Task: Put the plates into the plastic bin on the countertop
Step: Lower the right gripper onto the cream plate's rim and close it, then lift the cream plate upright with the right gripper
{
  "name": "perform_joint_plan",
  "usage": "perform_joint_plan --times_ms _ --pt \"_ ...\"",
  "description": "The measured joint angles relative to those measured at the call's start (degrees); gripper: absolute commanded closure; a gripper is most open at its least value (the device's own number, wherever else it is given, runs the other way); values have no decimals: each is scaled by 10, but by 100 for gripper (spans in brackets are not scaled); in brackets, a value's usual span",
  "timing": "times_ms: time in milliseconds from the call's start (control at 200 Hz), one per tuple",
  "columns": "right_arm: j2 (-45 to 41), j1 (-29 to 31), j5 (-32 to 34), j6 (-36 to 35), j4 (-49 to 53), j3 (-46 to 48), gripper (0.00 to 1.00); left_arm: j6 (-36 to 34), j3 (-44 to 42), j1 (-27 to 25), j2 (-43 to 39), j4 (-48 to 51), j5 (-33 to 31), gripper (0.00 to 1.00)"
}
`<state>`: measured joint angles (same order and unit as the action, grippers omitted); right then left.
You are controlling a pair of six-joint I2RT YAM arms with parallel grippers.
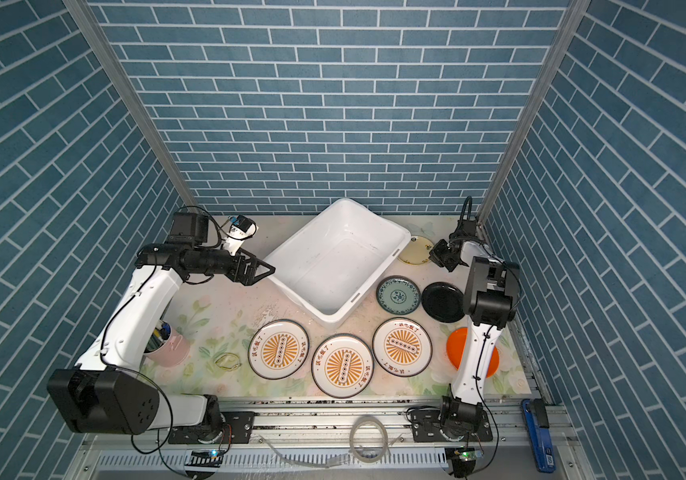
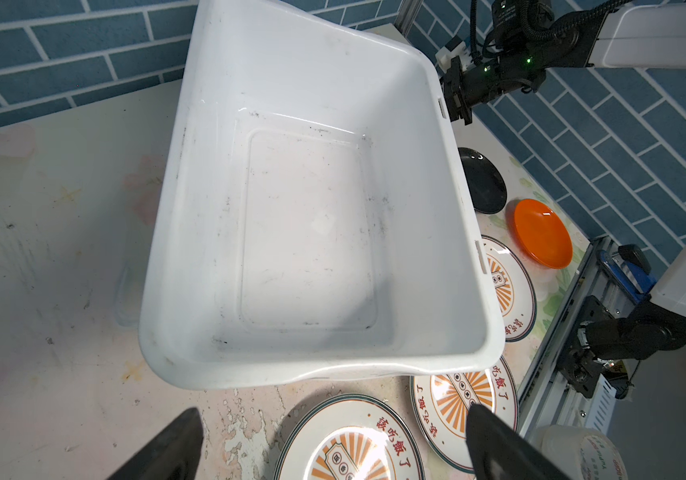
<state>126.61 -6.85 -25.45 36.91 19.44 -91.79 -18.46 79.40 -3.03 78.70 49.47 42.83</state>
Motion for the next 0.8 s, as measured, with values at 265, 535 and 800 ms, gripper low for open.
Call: perform_joint_plan --times_ms 265,535,800 --pt "-63 -6 26 10 -46 84 100 3 0 0 0 0 3 0" --pt "-136 -30 49 23 -80 157 100 3 12 0 0 3 3 1" --pt "-219 -42 60 38 -116 203 100 5 30 0 0 5 2 0"
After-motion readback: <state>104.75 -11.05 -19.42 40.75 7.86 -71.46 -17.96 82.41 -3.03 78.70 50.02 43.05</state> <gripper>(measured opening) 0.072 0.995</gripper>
